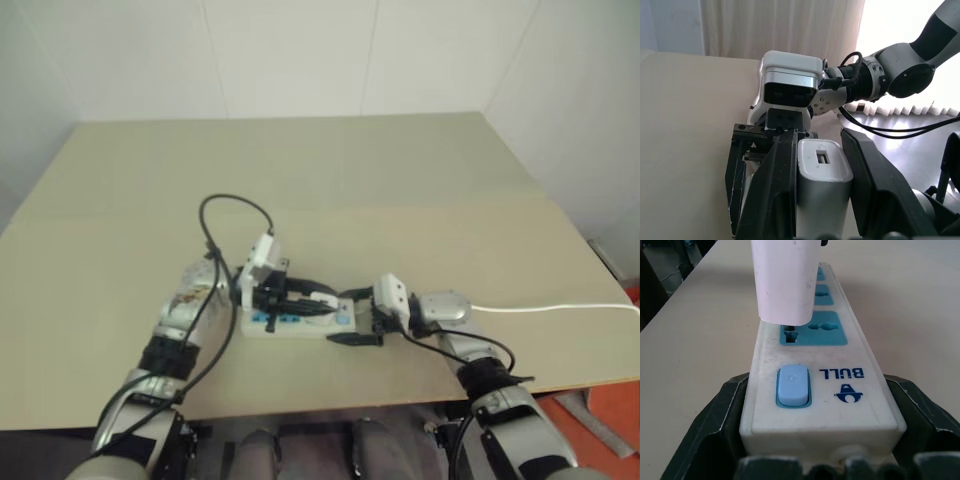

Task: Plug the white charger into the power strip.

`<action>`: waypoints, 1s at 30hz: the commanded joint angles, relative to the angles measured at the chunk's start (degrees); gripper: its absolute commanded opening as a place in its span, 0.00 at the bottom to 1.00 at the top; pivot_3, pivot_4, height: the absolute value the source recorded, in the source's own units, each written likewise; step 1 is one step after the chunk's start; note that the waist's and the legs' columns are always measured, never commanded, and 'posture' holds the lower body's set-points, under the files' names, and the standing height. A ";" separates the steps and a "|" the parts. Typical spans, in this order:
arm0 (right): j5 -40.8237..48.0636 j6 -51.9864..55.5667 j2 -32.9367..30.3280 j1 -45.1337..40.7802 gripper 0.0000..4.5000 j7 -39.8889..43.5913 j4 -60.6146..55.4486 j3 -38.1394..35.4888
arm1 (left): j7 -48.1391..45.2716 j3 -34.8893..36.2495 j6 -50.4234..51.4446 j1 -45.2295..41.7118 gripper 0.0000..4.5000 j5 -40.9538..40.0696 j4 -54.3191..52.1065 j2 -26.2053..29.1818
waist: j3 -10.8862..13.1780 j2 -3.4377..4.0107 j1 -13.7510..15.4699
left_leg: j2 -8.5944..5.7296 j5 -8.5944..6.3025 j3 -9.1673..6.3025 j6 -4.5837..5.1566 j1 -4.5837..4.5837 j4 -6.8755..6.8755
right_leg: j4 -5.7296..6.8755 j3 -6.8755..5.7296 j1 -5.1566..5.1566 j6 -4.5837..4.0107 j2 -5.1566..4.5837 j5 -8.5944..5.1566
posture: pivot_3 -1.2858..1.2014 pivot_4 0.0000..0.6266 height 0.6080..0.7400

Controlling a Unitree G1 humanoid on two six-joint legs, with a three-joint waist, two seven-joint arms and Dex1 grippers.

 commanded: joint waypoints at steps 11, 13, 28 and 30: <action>-0.64 1.25 0.33 1.08 0.76 0.37 -0.79 1.20 | -0.16 1.58 -4.00 0.35 0.23 -0.03 2.60 -0.34 | 0.00 0.00 -0.01 | 0.00 0.00 0.00 0.00 0.00 -0.02 | -0.01 0.00 0.00 0.00 0.00 0.00 | 0.52 0.24 1.00; -0.65 1.41 0.30 1.07 0.76 0.40 -0.86 1.22 | -0.08 1.70 -4.13 0.66 0.23 -0.06 2.79 -0.22 | 0.00 0.00 -0.02 | 0.00 0.00 0.00 0.00 0.00 -0.03 | -0.02 0.00 0.00 0.00 0.00 0.00 | 0.52 0.24 1.00; -0.68 1.89 0.06 1.28 0.76 0.64 -1.10 1.19 | -0.75 2.31 -5.73 2.10 0.23 0.89 4.52 2.20 | 0.00 0.00 -0.05 | 0.02 0.00 0.00 0.00 0.01 -0.09 | -0.06 0.00 -0.01 0.00 0.01 0.00 | 0.52 0.24 1.00; -0.70 1.89 0.03 1.27 0.76 0.59 -1.07 1.18 | -1.14 1.80 -6.19 2.37 0.23 1.53 4.48 2.73 | 0.00 0.00 -0.08 | 0.03 0.00 0.00 0.00 0.02 -0.10 | -0.06 0.00 -0.01 0.00 0.02 0.00 | 0.52 0.24 1.00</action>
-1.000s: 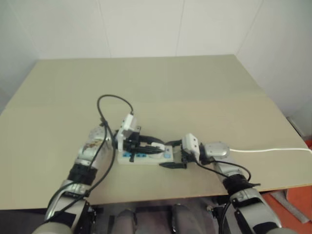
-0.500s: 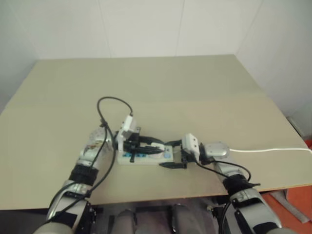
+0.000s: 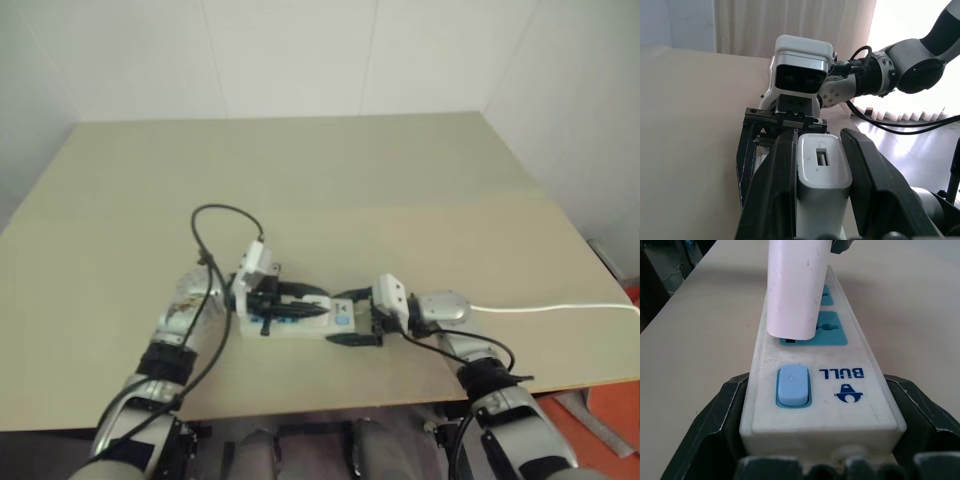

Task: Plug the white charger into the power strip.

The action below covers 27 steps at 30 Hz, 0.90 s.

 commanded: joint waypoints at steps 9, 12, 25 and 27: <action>-0.69 0.79 0.13 1.07 0.76 0.38 -0.21 0.96 | 0.24 -2.44 -6.22 1.65 0.23 6.59 1.90 2.25 | -0.02 0.01 0.04 | 0.02 0.00 0.02 0.00 0.15 -0.08 | -0.02 0.02 0.09 0.00 0.03 0.00 | 0.52 0.24 1.00; -0.79 0.92 0.15 1.17 0.76 0.23 -0.35 0.93 | 0.87 -3.13 -6.75 1.93 0.23 7.37 2.08 2.24 | -0.02 0.02 0.14 | 0.02 -0.01 0.03 0.00 0.62 -0.34 | -0.24 0.02 0.58 0.00 0.02 -0.01 | 0.52 0.24 1.00; -1.02 0.81 0.13 1.23 0.76 -0.05 0.08 0.79 | 5.56 -3.01 -2.97 5.13 0.23 7.21 -2.18 3.78 | -0.09 0.03 0.27 | 0.03 -0.01 0.03 0.00 0.85 -0.56 | -0.37 0.02 0.77 0.01 0.03 -0.02 | 0.52 0.24 1.00; -1.04 0.73 0.14 1.12 0.76 0.03 0.28 0.81 | 6.30 -2.68 -2.21 6.21 0.23 6.86 -3.38 4.22 | -0.10 0.03 0.18 | 0.03 -0.01 0.03 0.00 0.88 -0.60 | -0.38 0.03 0.78 0.01 0.03 -0.01 | 0.52 0.24 1.00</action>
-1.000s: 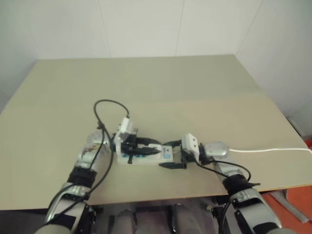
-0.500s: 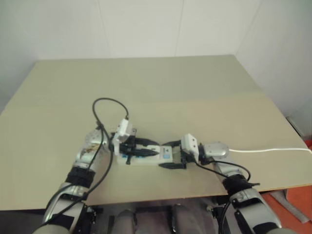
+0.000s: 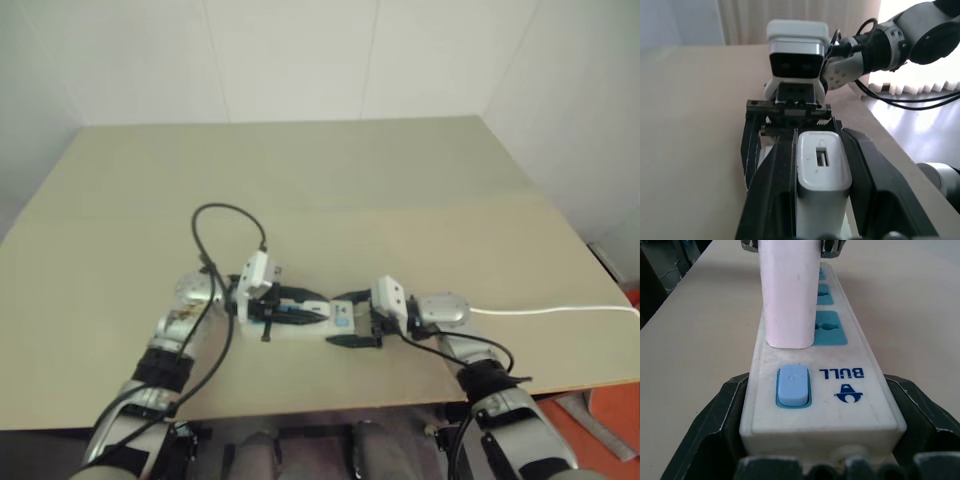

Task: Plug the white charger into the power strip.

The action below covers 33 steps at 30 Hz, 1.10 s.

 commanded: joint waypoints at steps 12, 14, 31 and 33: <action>-0.21 0.19 0.31 -0.14 0.76 1.36 1.41 0.92 | 2.94 -0.73 3.18 4.46 0.23 2.71 -0.40 2.79 | -0.07 0.00 -0.26 | 0.04 0.00 0.05 0.00 0.10 -0.14 | -0.06 0.05 0.02 0.00 0.04 0.00 | 0.52 0.24 1.00; -0.21 0.22 0.26 -0.07 0.76 1.29 1.29 0.90 | 1.68 -1.03 3.68 4.11 0.23 2.25 -0.28 3.01 | -0.07 0.00 -0.26 | 0.04 0.00 0.05 0.00 0.10 -0.14 | -0.06 0.05 0.02 0.00 0.04 -0.01 | 0.52 0.24 1.00; -0.43 0.13 0.40 0.30 0.76 0.49 1.02 0.66 | -1.15 -0.49 5.32 2.07 0.99 0.76 0.19 2.30 | -0.06 0.01 -0.05 | 0.23 -0.01 0.13 0.00 0.03 -0.21 | -0.21 0.05 -0.03 -0.05 0.23 0.00 | 0.52 0.24 1.00; -0.32 0.49 0.49 0.05 0.76 0.54 1.19 0.62 | -1.17 0.39 5.31 1.74 0.99 0.35 -0.33 2.63 | -0.06 0.01 -0.06 | 0.24 -0.01 0.13 0.00 0.03 -0.21 | -0.21 0.05 -0.03 -0.05 0.23 0.00 | 0.52 0.24 1.00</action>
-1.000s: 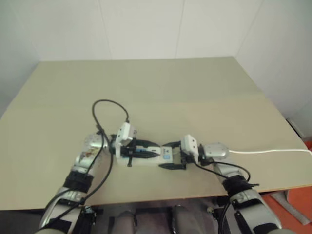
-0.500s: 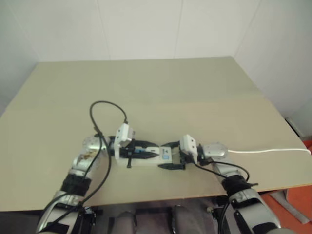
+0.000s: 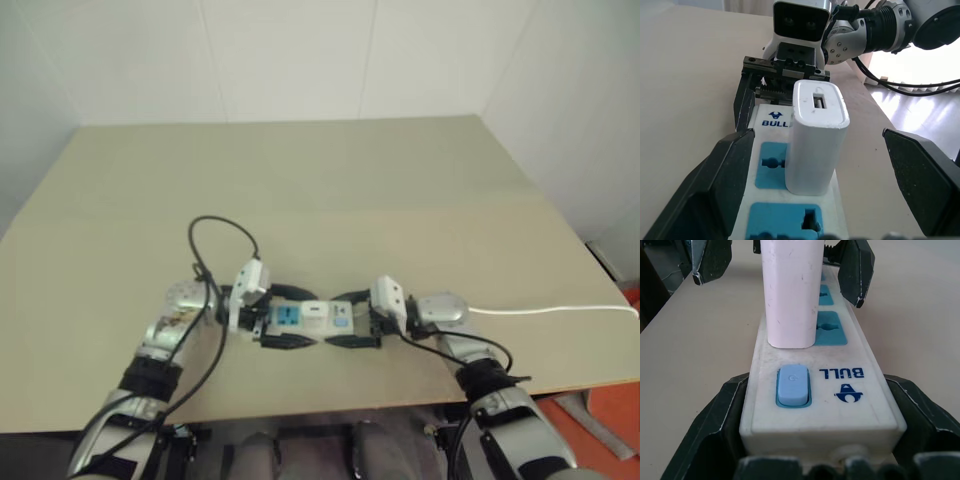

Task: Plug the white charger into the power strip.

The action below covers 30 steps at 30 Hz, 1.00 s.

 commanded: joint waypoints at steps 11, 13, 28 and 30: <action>0.80 2.80 -1.45 -0.79 1.00 1.59 -1.03 -0.67 | -5.88 7.13 3.29 -4.30 1.00 -5.32 -3.48 8.13 | 0.04 0.03 -0.02 | 0.09 0.00 -0.03 0.00 -0.29 -0.01 | -0.24 -0.12 -0.15 -0.08 0.05 0.05 | 0.52 0.24 1.00; 2.02 4.30 -3.01 -0.57 1.00 2.17 -3.45 -1.71 | -6.49 8.44 3.70 -4.40 1.00 -6.02 -3.99 9.85 | 0.12 0.07 0.16 | 0.09 -0.01 -0.03 0.01 -0.31 -0.01 | -0.28 -0.12 -0.16 -0.08 0.04 0.05 | 0.52 0.24 1.00; 12.80 13.73 -23.83 13.42 1.00 -0.89 -25.52 -19.29 | -7.90 19.82 0.90 4.63 1.00 -6.77 -4.88 23.28 | 0.29 0.22 1.99 | 0.09 -0.10 0.02 0.16 -1.47 0.00 | -0.43 -0.14 -1.24 -0.11 0.01 0.04 | 0.52 0.24 1.00; 14.00 14.71 -25.95 16.17 1.00 -0.90 -27.16 -21.71 | -7.18 21.42 0.40 7.20 1.00 -6.51 -5.32 24.45 | 0.29 0.22 1.99 | 0.09 -0.10 0.05 0.16 -1.44 0.00 | -0.41 -0.12 -1.23 -0.11 0.02 0.04 | 0.52 0.24 1.00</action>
